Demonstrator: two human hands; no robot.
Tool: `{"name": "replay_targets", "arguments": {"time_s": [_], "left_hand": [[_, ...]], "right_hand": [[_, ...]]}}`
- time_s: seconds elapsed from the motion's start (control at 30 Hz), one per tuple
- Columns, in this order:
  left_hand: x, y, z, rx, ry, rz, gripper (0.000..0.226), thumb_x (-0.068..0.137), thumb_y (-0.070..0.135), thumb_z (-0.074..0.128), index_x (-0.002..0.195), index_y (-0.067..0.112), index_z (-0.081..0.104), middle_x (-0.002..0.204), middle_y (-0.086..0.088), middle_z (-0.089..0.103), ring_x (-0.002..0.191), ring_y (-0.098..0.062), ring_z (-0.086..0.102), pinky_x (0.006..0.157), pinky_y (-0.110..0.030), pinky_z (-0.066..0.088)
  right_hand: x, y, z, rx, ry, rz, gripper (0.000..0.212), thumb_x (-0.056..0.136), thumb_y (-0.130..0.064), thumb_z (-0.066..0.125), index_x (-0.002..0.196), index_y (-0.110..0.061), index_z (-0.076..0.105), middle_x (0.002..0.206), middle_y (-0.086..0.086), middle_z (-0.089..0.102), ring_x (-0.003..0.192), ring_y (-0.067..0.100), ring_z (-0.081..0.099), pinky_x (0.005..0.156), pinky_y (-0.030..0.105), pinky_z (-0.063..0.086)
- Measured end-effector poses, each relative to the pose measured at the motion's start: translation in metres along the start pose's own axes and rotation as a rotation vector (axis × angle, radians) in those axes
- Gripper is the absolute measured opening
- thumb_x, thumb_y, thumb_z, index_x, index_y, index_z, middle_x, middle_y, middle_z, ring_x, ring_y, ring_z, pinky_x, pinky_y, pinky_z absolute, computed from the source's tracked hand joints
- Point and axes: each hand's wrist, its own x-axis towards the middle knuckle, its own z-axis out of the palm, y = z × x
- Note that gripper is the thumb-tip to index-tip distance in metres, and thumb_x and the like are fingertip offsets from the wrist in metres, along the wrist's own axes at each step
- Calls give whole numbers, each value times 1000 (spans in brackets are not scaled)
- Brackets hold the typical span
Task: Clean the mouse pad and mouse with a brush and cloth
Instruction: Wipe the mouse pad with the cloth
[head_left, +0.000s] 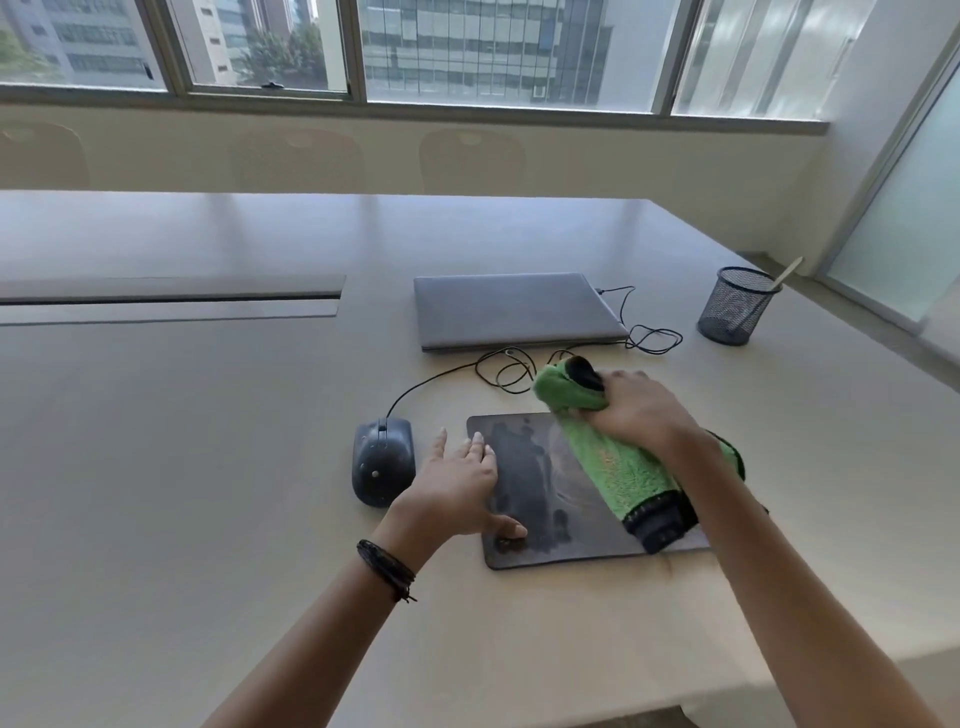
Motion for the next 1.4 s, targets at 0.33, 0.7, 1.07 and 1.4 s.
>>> {"name": "replay_targets", "arguments": {"time_s": [0.33, 0.7, 1.07, 1.4], "left_hand": [[5, 3, -2, 11, -32, -23, 104, 82, 65, 45, 146, -3, -2, 156, -19, -3, 146, -23, -1, 115, -49, -9], [-1, 2, -3, 6, -32, -11, 102, 83, 66, 42, 146, -3, 3, 156, -19, -1, 146, -22, -2, 117, -48, -8], [-1, 5, -7, 14, -39, -17, 104, 82, 66, 45, 146, -4, 3, 156, -20, 1, 146, -23, 0, 117, -47, -7], [-1, 5, -5, -14, -15, -7, 100, 84, 63, 46, 147, 1, -1, 157, -17, -1, 146, -22, -1, 117, -49, -8]], "right_hand": [[3, -52, 40, -73, -45, -71, 31, 89, -31, 55, 116, -15, 53, 113, 10, 59, 103, 28, 57, 84, 35, 46], [-1, 59, 3, -58, -64, 216, 44, 83, -41, 62, 118, -14, 55, 120, 13, 59, 113, 29, 54, 87, 35, 44], [-3, 44, -19, -49, 33, 129, 38, 83, -39, 60, 114, -17, 58, 117, 13, 61, 110, 31, 54, 80, 31, 41], [6, -63, 28, 40, -106, -41, 38, 86, -37, 54, 114, -12, 56, 117, 12, 58, 108, 28, 55, 86, 31, 43]]}}
